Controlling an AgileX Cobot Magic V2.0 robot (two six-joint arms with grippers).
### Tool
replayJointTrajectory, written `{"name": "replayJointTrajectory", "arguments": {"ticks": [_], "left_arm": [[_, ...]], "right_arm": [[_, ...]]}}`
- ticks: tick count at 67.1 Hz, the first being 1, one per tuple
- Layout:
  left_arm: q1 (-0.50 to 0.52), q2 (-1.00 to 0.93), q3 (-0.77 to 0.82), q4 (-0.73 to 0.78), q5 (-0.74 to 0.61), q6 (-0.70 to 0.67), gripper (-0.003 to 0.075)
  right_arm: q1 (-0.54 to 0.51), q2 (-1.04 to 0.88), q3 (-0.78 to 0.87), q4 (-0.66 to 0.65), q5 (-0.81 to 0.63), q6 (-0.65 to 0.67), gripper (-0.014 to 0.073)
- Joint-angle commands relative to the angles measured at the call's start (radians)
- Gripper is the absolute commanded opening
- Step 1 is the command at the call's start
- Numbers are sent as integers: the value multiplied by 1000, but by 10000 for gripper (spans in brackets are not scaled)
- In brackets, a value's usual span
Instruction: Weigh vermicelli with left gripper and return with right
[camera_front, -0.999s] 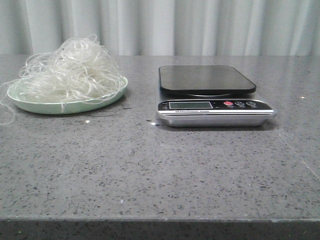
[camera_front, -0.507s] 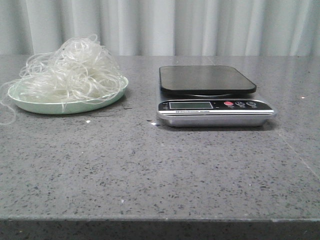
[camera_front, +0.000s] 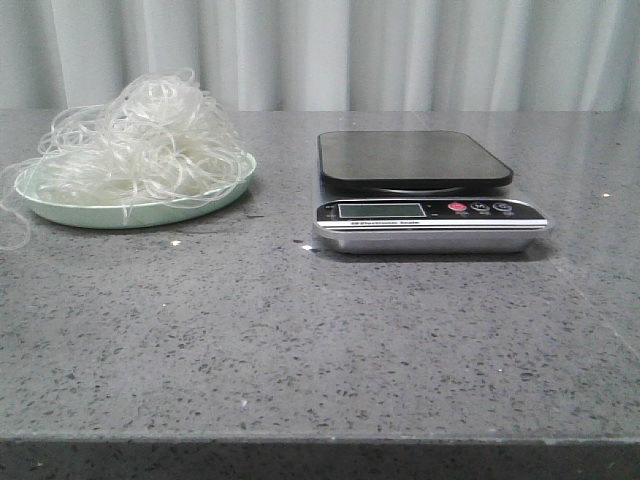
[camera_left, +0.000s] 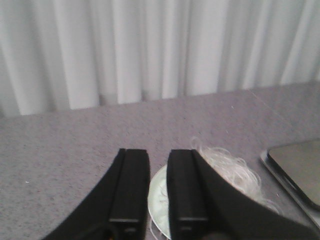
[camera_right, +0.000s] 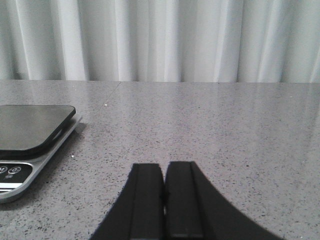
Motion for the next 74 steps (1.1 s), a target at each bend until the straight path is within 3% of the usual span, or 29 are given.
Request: {"name": "replayJointTrajectory", "arguments": {"ticks": [1, 12, 22, 49, 74], "left_arm": [[-66, 92, -59, -5, -65, 12, 349], [-132, 255, -142, -5, -26, 12, 540], [-134, 416, -264, -20, 101, 12, 631], [-134, 790, -537, -114, 278, 12, 636], [-134, 999, -580, -141, 347, 12, 636]], "right_arm": [[-6, -11, -7, 4, -71, -5, 151], [-6, -11, -7, 4, -71, -5, 151], [-6, -11, -7, 4, -66, -5, 151], [-6, -11, -7, 4, -60, -5, 151], [-6, -11, -7, 4, -60, -5, 151]]}}
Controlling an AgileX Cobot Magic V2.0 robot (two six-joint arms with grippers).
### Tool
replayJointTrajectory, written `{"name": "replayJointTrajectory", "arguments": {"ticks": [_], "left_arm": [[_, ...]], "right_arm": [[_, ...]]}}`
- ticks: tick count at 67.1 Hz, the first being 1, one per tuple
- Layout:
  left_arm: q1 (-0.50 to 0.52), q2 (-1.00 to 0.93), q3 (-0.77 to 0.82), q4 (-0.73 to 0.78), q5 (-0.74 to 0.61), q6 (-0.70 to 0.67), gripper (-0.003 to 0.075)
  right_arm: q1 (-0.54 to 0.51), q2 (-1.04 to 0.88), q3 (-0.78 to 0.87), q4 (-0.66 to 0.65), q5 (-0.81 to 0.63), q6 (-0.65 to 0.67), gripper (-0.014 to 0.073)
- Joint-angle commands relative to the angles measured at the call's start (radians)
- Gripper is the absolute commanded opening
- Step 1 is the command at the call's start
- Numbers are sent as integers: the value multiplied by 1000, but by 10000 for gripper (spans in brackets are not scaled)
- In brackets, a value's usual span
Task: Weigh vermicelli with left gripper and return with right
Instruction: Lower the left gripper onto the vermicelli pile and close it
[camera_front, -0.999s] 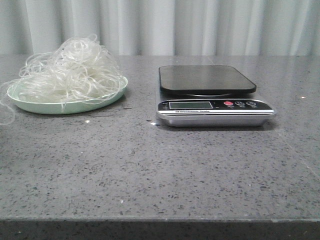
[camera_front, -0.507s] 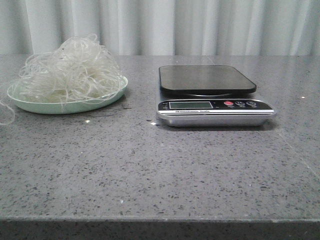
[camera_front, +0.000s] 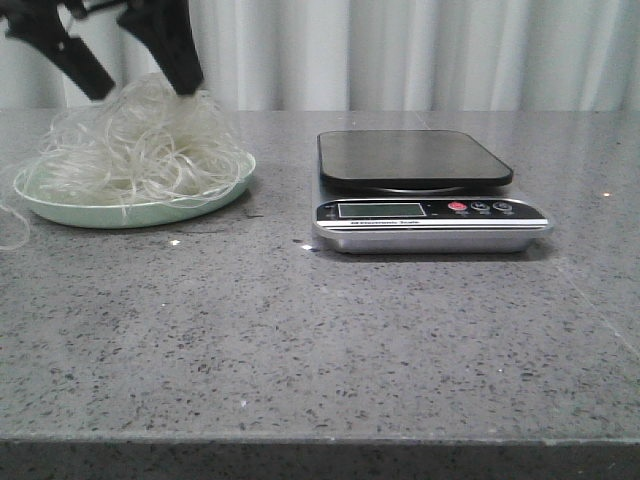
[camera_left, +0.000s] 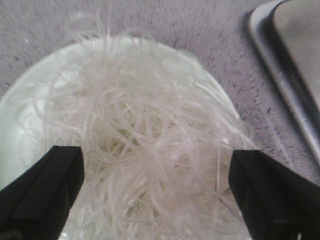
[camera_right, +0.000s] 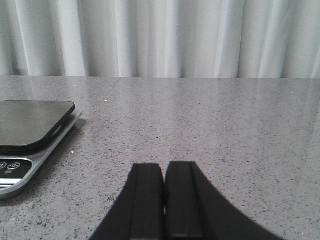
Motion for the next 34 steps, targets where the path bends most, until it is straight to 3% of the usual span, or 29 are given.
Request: {"name": "replayJointTrajectory", "arguments": {"ticks": [1, 22, 34], "left_arm": [[-6, -1, -35, -24, -9, 1, 636], [-6, 67, -35, -24, 48, 0, 609], [-6, 67, -35, -24, 48, 0, 451]], "right_arm": [[-6, -11, -7, 4, -73, -5, 151], [-6, -11, -7, 4, -67, -5, 151], [-6, -11, -7, 4, -67, -5, 151]]}}
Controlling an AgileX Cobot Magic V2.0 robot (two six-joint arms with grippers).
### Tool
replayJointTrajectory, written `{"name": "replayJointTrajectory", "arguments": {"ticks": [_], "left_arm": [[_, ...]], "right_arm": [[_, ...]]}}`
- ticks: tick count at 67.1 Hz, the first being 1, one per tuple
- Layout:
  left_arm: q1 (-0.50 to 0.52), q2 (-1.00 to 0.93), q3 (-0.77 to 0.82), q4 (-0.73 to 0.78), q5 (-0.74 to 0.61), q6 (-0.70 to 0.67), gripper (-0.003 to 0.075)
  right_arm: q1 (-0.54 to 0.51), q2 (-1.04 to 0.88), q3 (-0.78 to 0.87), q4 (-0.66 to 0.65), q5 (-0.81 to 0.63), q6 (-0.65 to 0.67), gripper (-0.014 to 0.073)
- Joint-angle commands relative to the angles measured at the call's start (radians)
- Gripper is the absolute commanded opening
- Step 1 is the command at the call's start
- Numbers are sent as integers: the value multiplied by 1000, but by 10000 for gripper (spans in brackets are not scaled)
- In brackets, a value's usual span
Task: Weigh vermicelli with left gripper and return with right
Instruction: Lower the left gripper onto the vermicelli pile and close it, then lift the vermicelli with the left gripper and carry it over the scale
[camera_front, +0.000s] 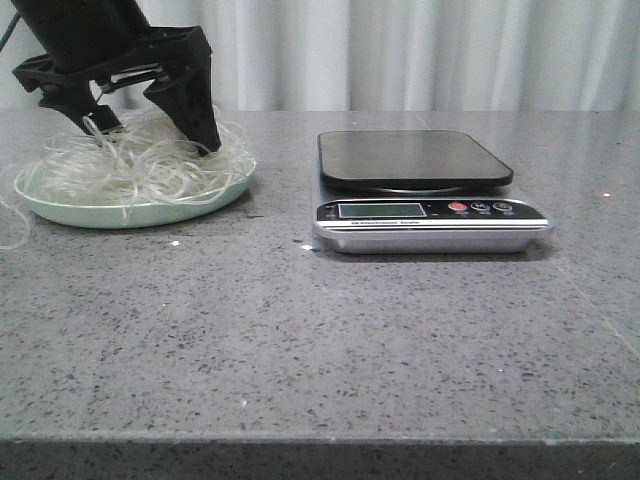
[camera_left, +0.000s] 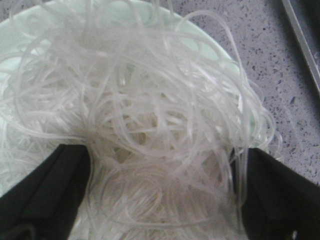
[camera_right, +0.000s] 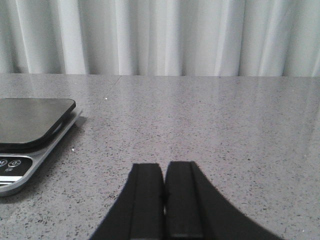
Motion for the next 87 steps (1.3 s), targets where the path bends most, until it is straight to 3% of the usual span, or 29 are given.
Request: {"name": "replayJointTrajectory", "arguments": {"ticks": [1, 17, 40, 68, 87], "left_arm": [[-6, -26, -19, -3, 17, 0, 431], [-6, -26, -19, 5, 18, 0, 127], [-6, -32, -90, 49, 73, 0, 145], [-10, -108, -339, 49, 127, 0, 145], [-123, -124, -510, 49, 104, 0, 145]], "right_arm": [[-6, -11, -7, 4, -74, -5, 151], [-6, -11, -7, 4, -74, -5, 151], [-6, -11, -7, 4, -74, -5, 151], [-6, -11, -7, 4, -74, -5, 151], [-6, -11, -7, 4, -74, -5, 151]]}}
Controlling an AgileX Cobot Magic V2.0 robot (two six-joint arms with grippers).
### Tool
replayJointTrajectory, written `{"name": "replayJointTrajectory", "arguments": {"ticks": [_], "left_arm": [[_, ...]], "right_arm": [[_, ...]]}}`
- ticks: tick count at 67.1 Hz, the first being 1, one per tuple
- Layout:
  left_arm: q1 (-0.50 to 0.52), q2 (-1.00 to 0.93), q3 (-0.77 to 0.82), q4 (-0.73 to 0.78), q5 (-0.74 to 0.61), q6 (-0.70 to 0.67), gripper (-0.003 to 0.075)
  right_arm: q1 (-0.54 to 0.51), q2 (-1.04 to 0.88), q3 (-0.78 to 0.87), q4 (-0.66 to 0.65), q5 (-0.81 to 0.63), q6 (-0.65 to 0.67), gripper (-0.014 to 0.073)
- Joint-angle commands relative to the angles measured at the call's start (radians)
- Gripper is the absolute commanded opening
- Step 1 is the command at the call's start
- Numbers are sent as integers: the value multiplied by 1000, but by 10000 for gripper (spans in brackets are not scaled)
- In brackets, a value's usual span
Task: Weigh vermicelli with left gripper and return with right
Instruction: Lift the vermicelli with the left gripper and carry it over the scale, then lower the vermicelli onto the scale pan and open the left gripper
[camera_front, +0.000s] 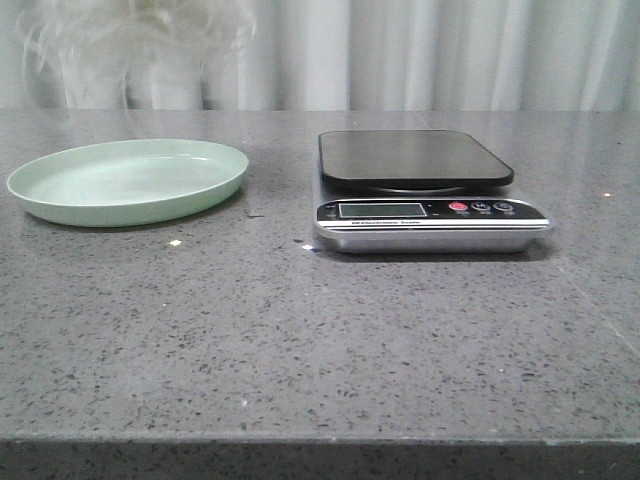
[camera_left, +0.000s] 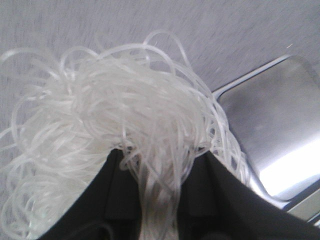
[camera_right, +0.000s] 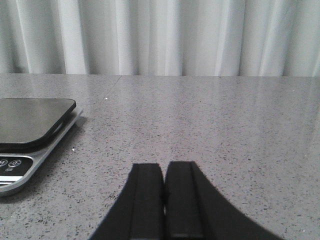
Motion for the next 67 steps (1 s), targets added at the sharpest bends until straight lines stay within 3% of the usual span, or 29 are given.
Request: {"name": "replayJointTrajectory", "arguments": {"ticks": [1, 14, 28, 67], "left_arm": [[-64, -55, -74, -26, -78, 0, 145], [-209, -44, -83, -26, -175, 0, 145], [-293, 32, -83, -21, -245, 0, 145], [-317, 239, -83, -62, -292, 1, 145]], "right_arm": [[-6, -11, -7, 4, -75, -5, 151], [-6, -11, -7, 4, -75, -5, 151], [-6, -11, -7, 4, -75, -5, 151], [-6, -11, -7, 4, -75, -5, 151]]}}
